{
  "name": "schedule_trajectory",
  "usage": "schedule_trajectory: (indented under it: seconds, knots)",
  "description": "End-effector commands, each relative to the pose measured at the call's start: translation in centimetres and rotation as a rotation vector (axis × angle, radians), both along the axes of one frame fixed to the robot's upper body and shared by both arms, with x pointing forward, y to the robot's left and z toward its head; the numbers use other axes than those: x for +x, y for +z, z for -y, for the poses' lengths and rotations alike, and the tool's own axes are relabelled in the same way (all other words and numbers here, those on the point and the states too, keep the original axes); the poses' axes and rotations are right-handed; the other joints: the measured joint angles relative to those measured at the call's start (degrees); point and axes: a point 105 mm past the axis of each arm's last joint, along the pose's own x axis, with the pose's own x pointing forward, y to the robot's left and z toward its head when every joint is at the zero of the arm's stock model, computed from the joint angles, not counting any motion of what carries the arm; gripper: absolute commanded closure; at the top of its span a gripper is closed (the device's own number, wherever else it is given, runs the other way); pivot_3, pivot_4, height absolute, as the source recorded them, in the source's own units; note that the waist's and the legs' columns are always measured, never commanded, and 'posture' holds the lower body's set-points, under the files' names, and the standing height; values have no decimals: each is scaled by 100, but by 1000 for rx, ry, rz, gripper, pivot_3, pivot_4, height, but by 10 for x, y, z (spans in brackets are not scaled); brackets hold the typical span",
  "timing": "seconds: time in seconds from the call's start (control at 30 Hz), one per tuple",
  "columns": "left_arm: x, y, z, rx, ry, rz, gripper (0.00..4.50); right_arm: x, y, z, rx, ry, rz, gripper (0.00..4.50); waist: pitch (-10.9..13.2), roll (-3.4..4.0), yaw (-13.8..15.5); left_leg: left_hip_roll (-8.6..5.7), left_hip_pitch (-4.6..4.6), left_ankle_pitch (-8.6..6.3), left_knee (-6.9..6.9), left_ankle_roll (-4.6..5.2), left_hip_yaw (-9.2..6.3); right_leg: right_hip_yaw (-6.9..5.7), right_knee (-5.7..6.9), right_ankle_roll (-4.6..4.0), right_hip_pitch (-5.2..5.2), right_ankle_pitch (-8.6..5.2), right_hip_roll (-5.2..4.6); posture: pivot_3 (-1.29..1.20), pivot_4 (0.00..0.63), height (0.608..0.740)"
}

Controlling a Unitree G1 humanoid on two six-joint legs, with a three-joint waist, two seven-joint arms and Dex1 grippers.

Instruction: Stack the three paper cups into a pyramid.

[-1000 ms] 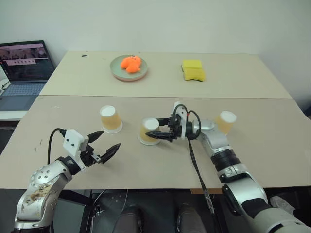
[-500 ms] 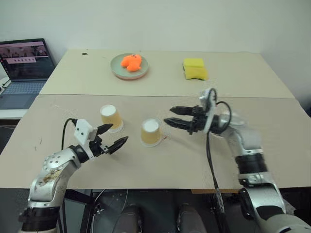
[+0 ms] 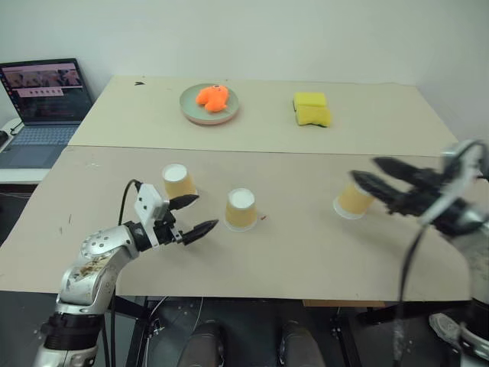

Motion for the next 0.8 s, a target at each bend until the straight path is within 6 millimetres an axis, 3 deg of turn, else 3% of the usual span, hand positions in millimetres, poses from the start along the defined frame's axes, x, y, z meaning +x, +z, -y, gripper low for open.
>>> schedule_trajectory:
  seconds: [0.03,0.13,0.2,0.43,0.63,0.8]
  knots:
    - [-6,26,13,-18,-65,89,0,-11,-3,15,-73,-99,0,327,0,-1,1,1,4,-1,0,1,0,1,1,0,2,1,1,0,150,673]
    - [-4,38,19,-48,-85,107,0,-13,-17,19,-117,-114,-42,327,1,3,-8,4,16,0,0,2,-2,3,3,-3,14,4,5,0,150,673]
    - [-2,49,26,-48,-122,149,0,-7,-37,25,-161,-153,-89,327,0,4,-29,3,20,1,0,5,2,15,3,-1,15,5,6,0,150,673]
    - [8,80,37,-57,-184,231,0,12,-66,32,-182,-161,-145,327,5,-3,-13,-6,20,3,0,4,4,12,-4,2,17,3,11,0,150,673]
    - [12,78,39,-47,-199,229,0,22,-68,44,-189,-192,-132,327,6,-1,-13,-6,20,3,0,4,7,14,-4,2,16,3,12,0,150,673]
    - [11,74,44,-58,-208,216,0,30,-72,42,-187,-179,-133,327,6,-1,-14,-4,20,3,0,5,7,15,-4,3,17,3,11,0,150,673]
